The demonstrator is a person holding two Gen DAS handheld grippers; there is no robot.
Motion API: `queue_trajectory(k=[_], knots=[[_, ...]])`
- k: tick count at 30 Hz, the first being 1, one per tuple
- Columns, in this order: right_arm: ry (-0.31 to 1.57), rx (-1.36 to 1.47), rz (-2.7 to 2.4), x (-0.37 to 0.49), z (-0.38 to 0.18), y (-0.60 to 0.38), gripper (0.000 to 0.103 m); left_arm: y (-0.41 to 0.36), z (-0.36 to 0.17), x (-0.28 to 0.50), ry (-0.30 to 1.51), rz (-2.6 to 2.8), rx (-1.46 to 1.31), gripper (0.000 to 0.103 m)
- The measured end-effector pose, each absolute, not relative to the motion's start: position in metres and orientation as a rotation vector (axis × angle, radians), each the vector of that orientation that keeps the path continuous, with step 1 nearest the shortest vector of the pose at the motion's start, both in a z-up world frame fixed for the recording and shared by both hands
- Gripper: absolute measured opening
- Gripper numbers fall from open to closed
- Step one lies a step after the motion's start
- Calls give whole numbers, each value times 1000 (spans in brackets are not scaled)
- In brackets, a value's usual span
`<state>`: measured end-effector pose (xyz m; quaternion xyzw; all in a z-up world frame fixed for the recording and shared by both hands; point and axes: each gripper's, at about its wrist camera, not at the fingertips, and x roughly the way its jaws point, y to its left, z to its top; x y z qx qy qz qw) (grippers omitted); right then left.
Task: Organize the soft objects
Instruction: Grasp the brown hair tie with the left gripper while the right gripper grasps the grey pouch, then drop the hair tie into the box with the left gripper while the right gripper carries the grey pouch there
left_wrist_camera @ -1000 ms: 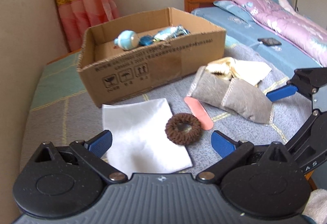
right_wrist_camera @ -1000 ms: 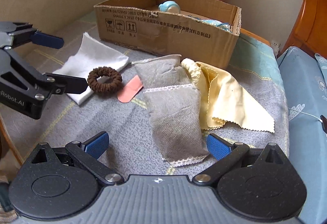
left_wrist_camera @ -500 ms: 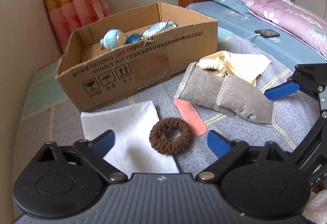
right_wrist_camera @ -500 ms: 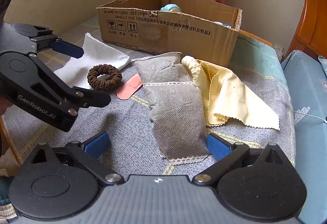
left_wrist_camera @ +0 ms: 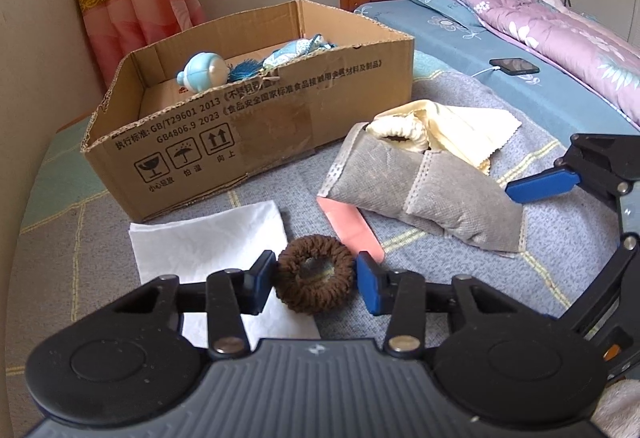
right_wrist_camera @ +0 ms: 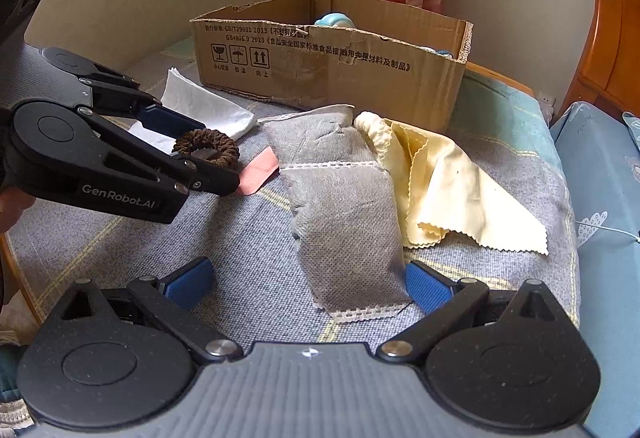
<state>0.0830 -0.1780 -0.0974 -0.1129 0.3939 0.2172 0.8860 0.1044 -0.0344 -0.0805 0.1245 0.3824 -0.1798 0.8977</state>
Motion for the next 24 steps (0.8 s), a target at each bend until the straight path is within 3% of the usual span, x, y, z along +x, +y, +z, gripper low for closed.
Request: queue_trajectory(k=[12, 20, 24], knots=[[785, -229, 432, 100, -94, -177, 102, -26, -78, 103, 805, -376, 221, 42], [783, -234, 431, 109, -91, -179, 66, -23, -77, 103, 809, -383, 202, 42], [782, -232, 416, 105, -88, -181, 55, -24, -76, 103, 812, -389, 202, 42]])
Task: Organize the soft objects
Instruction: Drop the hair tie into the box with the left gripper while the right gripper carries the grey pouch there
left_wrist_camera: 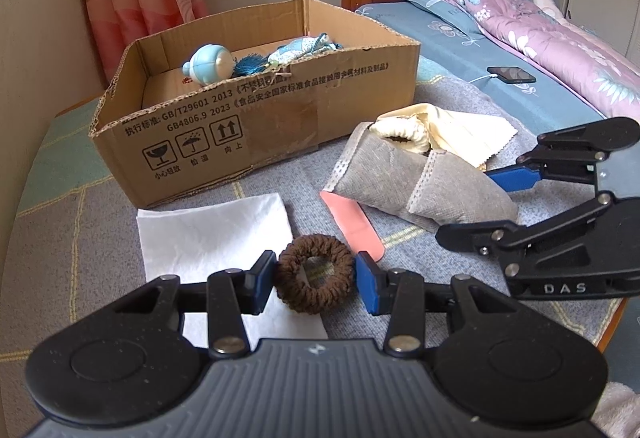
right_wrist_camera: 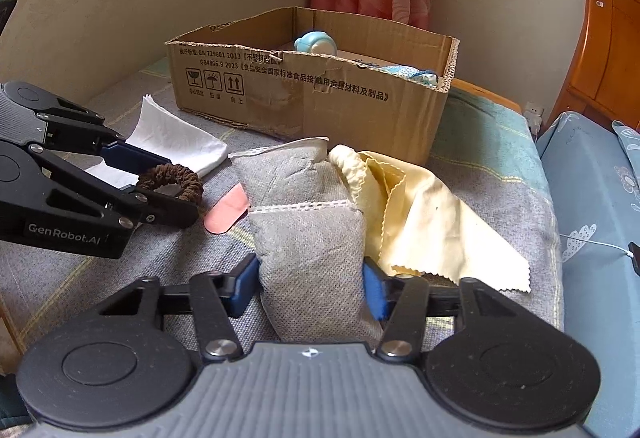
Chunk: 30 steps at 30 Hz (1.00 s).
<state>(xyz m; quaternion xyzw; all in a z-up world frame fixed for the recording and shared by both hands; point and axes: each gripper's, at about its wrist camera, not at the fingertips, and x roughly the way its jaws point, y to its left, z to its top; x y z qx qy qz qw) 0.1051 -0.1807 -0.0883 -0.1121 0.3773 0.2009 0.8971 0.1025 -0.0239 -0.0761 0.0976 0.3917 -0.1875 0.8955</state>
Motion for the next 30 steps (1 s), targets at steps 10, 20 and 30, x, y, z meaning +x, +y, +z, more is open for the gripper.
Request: queue_trajectory(k=[10, 20, 30], knots=[[770, -231, 405, 97, -72, -184, 45, -21, -58, 96, 802, -440, 197, 41], [734, -234, 446, 90, -46, -187, 45, -13, -10, 108, 713, -452, 215, 41], [677, -243, 468, 95, -22, -183, 45, -6, 21, 181, 627, -356, 274, 41]])
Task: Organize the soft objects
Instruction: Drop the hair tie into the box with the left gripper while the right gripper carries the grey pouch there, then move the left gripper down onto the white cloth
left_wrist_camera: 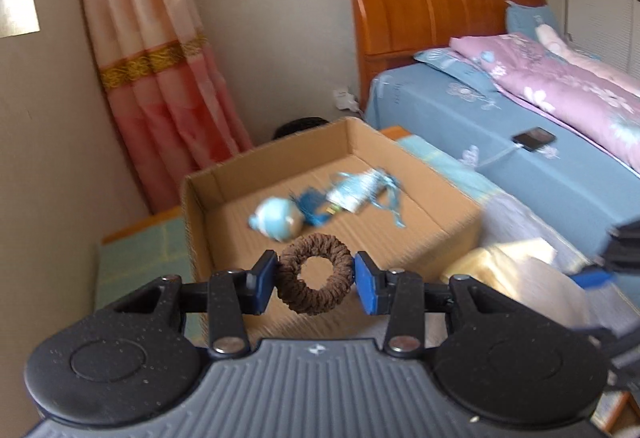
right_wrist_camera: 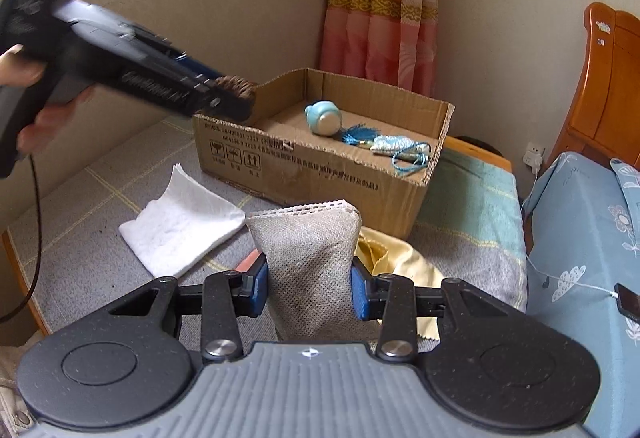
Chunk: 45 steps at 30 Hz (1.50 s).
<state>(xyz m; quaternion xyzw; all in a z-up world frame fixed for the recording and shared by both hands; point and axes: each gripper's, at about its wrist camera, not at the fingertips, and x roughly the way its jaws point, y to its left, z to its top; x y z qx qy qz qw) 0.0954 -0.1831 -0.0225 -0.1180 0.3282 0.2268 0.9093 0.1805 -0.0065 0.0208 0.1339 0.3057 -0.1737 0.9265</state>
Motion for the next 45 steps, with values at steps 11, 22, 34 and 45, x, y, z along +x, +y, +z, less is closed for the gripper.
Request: queue_trajectory(k=[11, 22, 34, 45], knots=[[672, -268, 476, 106, -15, -172, 45, 9, -3, 204, 597, -231, 258, 101], [673, -245, 454, 134, -2, -170, 45, 39, -14, 137, 676, -179, 148, 102], [629, -301, 401, 207, 25, -144, 45, 40, -16, 113, 642, -201, 159, 102], [627, -261, 341, 237, 23, -137, 103, 56, -23, 110, 665, -176, 117, 102]])
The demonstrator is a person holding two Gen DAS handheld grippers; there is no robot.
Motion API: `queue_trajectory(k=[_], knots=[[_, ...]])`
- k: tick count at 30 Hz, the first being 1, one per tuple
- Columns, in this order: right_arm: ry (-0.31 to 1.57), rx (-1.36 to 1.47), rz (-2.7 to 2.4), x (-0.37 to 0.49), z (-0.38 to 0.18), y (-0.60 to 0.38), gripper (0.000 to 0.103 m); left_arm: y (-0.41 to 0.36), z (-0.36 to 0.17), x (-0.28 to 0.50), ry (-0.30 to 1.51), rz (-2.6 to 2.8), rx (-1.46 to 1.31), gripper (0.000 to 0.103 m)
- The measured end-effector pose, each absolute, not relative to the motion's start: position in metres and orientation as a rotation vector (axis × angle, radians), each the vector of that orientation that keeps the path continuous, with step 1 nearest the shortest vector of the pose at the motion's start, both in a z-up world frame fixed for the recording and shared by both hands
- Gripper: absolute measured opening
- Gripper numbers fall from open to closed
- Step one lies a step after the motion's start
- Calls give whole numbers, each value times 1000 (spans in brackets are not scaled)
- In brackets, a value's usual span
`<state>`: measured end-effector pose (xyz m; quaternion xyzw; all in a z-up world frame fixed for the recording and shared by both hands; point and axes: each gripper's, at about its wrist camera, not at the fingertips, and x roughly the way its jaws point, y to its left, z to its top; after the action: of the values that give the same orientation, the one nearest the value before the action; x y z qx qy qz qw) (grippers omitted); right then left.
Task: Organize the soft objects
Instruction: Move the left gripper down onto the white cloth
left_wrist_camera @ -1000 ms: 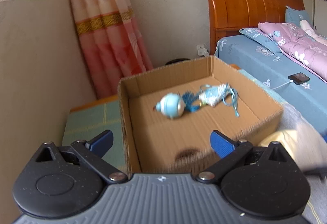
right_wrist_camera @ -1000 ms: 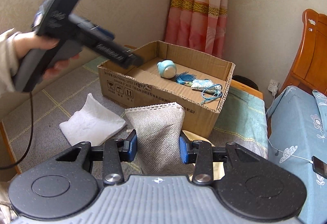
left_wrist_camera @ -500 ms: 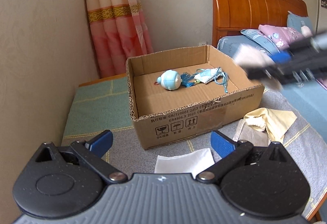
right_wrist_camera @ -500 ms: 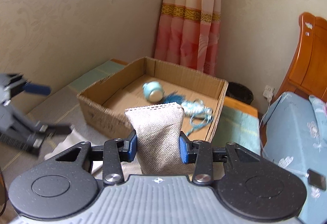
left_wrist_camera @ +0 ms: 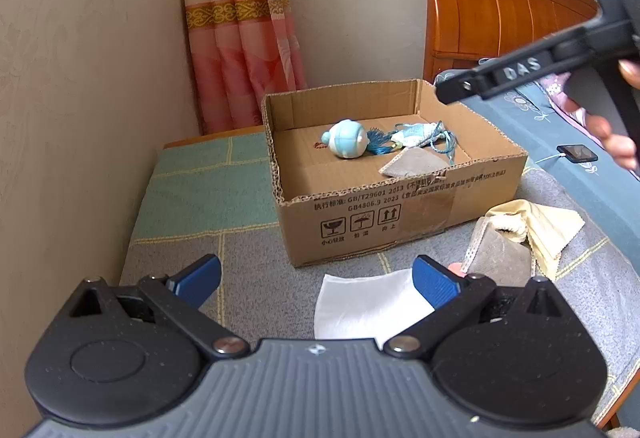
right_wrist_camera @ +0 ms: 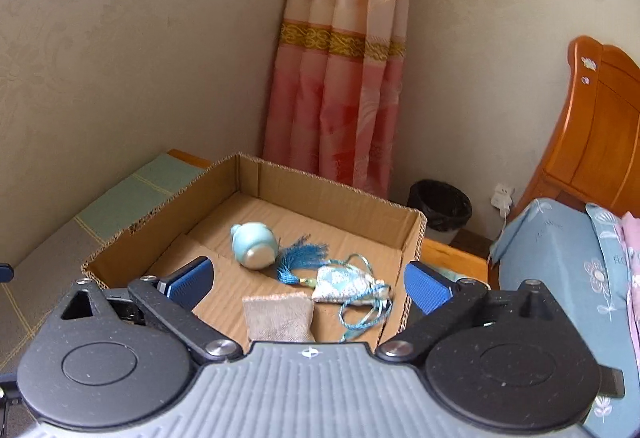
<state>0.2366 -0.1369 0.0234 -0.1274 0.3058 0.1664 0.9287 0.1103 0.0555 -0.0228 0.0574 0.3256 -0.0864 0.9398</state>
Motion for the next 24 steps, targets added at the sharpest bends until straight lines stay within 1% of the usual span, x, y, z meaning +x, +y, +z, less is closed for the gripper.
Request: queue_trajectory(k=[8, 15, 24], knots=[[669, -240, 340, 213, 15, -143, 103, 50, -23, 103, 672, -190, 130, 102], [717, -175, 308, 191, -5, -154, 103, 47, -29, 98, 700, -192, 146, 102], [739, -156, 277, 154, -29, -159, 103, 45, -48, 97, 779, -220, 143, 102]])
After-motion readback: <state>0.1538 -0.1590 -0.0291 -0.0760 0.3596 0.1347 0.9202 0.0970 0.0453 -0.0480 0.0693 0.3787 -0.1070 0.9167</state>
